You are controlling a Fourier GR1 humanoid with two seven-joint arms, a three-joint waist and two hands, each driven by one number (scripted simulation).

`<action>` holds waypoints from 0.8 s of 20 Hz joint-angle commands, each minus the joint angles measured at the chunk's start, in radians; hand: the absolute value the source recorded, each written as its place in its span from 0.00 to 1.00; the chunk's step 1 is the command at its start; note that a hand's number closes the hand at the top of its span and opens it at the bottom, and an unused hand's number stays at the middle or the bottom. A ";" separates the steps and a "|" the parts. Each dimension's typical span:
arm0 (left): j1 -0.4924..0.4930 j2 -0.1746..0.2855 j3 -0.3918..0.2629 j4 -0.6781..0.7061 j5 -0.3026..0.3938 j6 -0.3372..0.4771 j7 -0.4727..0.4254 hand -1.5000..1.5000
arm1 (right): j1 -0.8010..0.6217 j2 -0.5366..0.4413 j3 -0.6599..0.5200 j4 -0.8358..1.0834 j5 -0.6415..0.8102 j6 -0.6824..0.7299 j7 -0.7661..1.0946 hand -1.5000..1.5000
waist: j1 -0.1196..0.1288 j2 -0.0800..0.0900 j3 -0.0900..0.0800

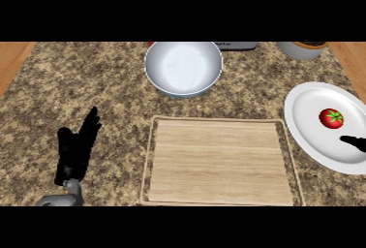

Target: Pick the tomato from the tray and place it in the plate

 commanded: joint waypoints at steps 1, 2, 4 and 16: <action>0.042 -0.025 -0.018 -0.052 -0.015 0.022 0.014 0.50 | -0.010 -0.013 0.030 0.025 -0.010 -0.038 0.013 0.00 | 0.000 0.000 0.000; -0.026 0.002 0.016 0.023 0.000 0.000 0.008 0.50 | -0.038 -0.001 0.031 0.098 0.013 -0.093 -0.035 0.00 | 0.002 0.002 0.000; 0.021 0.015 0.012 -0.019 -0.002 -0.015 0.007 0.50 | -0.050 -0.055 0.019 0.157 0.009 -0.081 -0.060 0.00 | 0.005 0.002 0.001; 0.048 -0.035 -0.035 -0.068 -0.030 0.008 0.017 0.50 | -0.004 -0.112 0.029 0.253 -0.026 -0.103 -0.127 0.00 | 0.005 0.001 0.001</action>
